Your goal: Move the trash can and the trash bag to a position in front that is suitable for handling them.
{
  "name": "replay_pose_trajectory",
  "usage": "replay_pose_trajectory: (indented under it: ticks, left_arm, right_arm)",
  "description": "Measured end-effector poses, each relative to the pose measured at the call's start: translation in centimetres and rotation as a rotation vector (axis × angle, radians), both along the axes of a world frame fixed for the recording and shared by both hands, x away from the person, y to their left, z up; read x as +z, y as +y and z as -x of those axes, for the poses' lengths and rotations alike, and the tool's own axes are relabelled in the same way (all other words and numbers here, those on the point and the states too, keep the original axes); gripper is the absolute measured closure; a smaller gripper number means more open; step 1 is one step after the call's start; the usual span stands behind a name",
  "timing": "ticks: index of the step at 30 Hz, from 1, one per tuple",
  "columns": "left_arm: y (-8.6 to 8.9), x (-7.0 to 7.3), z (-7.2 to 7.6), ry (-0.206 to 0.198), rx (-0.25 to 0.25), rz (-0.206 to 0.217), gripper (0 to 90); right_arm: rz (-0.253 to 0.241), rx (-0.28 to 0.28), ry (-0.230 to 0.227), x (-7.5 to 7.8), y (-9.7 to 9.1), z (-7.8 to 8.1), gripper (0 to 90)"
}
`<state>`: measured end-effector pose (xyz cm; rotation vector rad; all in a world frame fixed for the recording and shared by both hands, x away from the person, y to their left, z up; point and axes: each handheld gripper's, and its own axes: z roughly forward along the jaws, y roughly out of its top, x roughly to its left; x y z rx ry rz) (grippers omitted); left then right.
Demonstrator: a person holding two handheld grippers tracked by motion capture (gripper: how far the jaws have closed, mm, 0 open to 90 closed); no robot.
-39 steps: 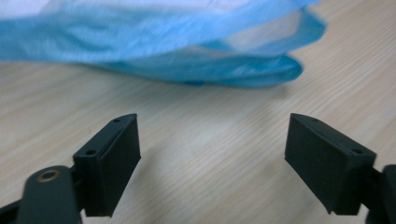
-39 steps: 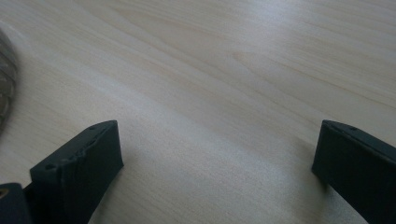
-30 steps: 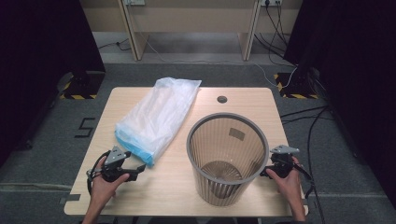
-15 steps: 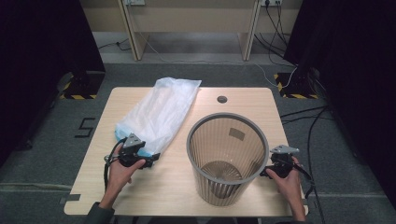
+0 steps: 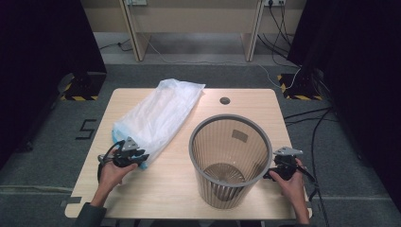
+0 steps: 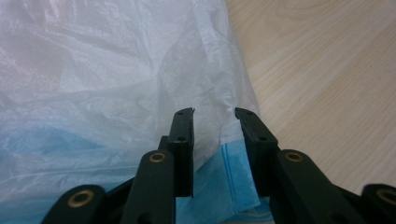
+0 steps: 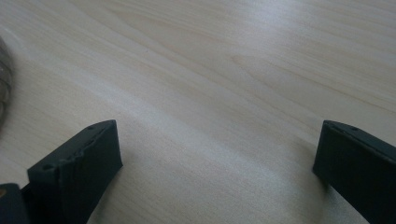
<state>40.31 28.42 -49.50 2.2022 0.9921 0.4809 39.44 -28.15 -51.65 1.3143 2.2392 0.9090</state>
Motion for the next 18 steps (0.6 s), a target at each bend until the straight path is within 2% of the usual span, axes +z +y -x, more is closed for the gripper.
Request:
replay_pose_trajectory:
  ticks: [2, 5, 8, 9, 10, 11, 12, 14, 16, 18]
  left_arm:
    - [1.3, -0.1, -0.1, 0.023, 0.012, -0.007, 70.4]
    - [3.6, -0.2, -0.1, 0.023, 0.052, -0.032, 69.4]
    - [6.1, 0.0, -0.2, 0.023, 0.1, -0.015, 65.8]
    - [6.7, 0.1, -0.3, 0.013, 0.127, -0.023, 62.5]
    - [7.2, 0.3, -0.3, 0.006, 0.157, -0.024, 55.0]
    - [7.4, 0.7, -0.3, -0.004, 0.197, -0.006, 45.6]
    - [7.4, 1.1, -0.2, -0.014, 0.219, 0.029, 33.5]
    - [6.6, 1.8, -0.3, -0.039, 0.21, 0.078, 31.7]
    - [5.3, 2.3, -0.8, -0.055, 0.185, 0.087, 27.7]
    - [3.6, 2.5, -1.8, -0.046, 0.16, 0.09, 21.8]
  right_arm:
    - [0.0, 0.0, 0.0, 0.0, 0.0, 0.0, 0.8]
    - [0.0, 0.0, 0.0, 0.0, 0.0, 0.0, 0.9]
    - [0.0, 0.0, 0.0, 0.0, 0.0, 0.0, 0.8]
    - [0.0, 0.0, 0.0, 0.0, 0.0, 0.0, 0.8]
    - [0.0, 0.0, 0.0, 0.0, 0.0, 0.0, 0.8]
    - [0.0, 0.0, 0.0, 0.0, 0.0, 0.0, 0.8]
    - [0.001, -0.001, 0.002, 0.0, 0.0, 0.0, 0.6]
    - [-0.001, -0.003, 0.004, 0.0, 0.0, 0.0, 0.6]
    - [0.0, -0.004, 0.006, 0.0, 0.1, 0.0, 0.5]
    - [0.002, -0.002, 0.006, 0.0, 0.1, -0.1, 0.5]
